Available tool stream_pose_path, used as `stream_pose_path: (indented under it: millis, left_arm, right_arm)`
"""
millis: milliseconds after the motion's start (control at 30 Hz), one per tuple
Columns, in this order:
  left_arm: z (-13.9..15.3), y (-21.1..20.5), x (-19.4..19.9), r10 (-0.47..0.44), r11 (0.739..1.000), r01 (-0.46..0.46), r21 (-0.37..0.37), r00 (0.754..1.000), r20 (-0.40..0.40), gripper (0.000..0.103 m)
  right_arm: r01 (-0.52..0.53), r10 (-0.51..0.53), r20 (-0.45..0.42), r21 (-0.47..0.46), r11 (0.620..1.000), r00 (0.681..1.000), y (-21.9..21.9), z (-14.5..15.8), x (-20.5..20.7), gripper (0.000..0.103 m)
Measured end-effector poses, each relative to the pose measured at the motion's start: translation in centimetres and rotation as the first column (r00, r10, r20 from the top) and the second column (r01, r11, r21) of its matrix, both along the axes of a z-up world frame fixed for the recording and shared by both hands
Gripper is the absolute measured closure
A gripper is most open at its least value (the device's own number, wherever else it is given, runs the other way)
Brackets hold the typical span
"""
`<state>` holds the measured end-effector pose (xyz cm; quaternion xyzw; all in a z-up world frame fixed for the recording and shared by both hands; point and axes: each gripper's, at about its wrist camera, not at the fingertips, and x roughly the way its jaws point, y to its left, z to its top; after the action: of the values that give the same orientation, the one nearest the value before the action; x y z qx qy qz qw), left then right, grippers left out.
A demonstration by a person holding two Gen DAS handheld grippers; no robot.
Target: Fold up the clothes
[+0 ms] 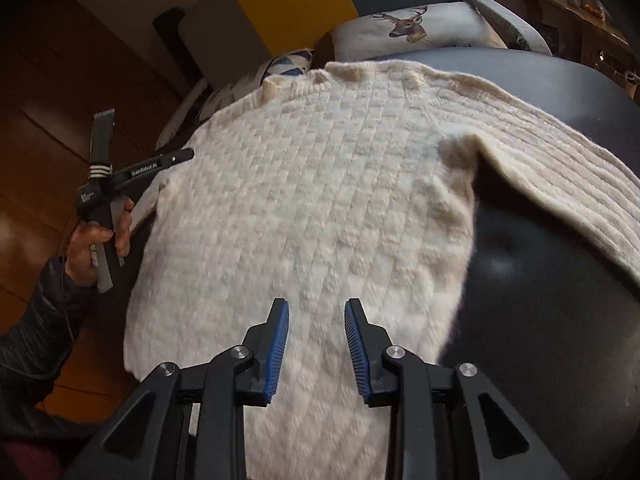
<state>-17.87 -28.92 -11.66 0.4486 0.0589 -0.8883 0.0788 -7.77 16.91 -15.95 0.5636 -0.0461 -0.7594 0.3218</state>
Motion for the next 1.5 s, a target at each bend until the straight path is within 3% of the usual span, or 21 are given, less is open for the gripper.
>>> stream_pose_path:
  millis: [167, 333, 467, 600, 733, 867, 1033, 1367, 1500]
  left_arm:
    - [-1.1, 7.6, 5.6, -0.142, 0.989, 0.141, 0.043, 0.99, 0.011, 0.07]
    - [-4.4, 9.7, 10.4, -0.128, 0.991, 0.127, 0.036, 0.99, 0.049, 0.069]
    - [-4.2, 9.9, 10.9, -0.113, 0.993, 0.112, 0.023, 0.993, 0.031, 0.069]
    - [-2.2, 11.3, 9.8, -0.125, 0.988, 0.123, 0.097, 0.992, 0.014, 0.069]
    - [-0.8, 17.5, 9.2, -0.268, 0.943, 0.27, 0.197, 0.963, -0.036, 0.069]
    - [-0.9, 24.3, 8.2, -0.409, 0.875, 0.41, 0.259, 0.91, -0.059, 0.069]
    - [-2.7, 29.6, 7.3, -0.508, 0.82, 0.492, 0.294, 0.861, -0.022, 0.069]
    - [-4.9, 30.6, 7.3, -0.542, 0.805, 0.52, 0.284, 0.84, -0.002, 0.069]
    - [-4.0, 29.8, 6.7, -0.518, 0.811, 0.489, 0.322, 0.855, 0.006, 0.069]
  right_arm:
    - [0.017, -0.021, 0.019, 0.155, 0.988, 1.0, 1.0, -4.3, 3.9, 0.077]
    - [0.06, -0.063, 0.032, 0.082, 0.995, 0.998, 2.7, -4.6, 4.5, 0.079]
    - [0.072, -0.074, 0.03, 0.067, 0.995, 0.997, 3.3, -3.1, 3.2, 0.078]
    - [0.141, -0.135, -0.09, 0.066, 0.988, 0.987, 4.8, 1.3, -0.8, 0.078]
    - [0.275, -0.258, -0.169, 0.086, 0.958, 0.951, 8.0, 3.6, -8.9, 0.078]
    - [0.35, -0.332, -0.139, 0.129, 0.928, 0.933, 10.2, 2.2, -17.6, 0.078]
    - [0.37, -0.345, -0.151, 0.19, 0.909, 0.926, 9.9, 0.0, -20.8, 0.078]
    - [0.399, -0.354, -0.19, 0.311, 0.863, 0.916, 8.9, -4.5, -25.7, 0.08]
    - [0.41, -0.368, -0.196, 0.258, 0.875, 0.909, 10.2, -3.1, -24.0, 0.079]
